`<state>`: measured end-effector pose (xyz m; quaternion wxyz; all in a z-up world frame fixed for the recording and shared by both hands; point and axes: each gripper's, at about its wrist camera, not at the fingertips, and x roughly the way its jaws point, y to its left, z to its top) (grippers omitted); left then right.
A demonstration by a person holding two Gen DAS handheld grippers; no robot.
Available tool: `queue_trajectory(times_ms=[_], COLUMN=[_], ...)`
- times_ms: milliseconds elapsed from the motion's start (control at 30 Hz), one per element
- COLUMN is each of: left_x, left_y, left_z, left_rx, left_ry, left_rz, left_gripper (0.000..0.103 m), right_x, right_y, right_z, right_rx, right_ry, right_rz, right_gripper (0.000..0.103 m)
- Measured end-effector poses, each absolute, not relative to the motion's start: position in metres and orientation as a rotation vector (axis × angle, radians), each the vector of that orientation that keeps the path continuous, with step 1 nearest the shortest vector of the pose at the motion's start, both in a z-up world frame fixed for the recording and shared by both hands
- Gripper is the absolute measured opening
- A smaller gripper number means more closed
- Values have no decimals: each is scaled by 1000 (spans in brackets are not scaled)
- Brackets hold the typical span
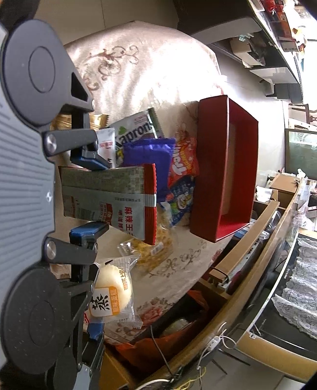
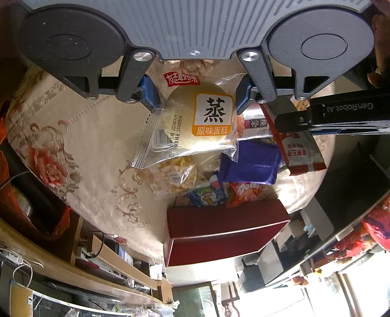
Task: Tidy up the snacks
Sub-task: 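Carry the sauce packet and wrapped bun with both tools toward the red box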
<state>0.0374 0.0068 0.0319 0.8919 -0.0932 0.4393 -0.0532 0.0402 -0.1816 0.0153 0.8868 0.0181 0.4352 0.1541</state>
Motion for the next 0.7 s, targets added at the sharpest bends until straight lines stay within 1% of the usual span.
queue_trajectory(times_ms=[700], left_x=[119], left_y=[30], left_z=[77], left_rx=[-276], left_ry=[778], left_rz=[-82], left_gripper=[45], right_x=[119], right_y=[-158], right_z=[51], right_rx=[44], right_ry=[808], right_rz=[334], right_gripper=[70])
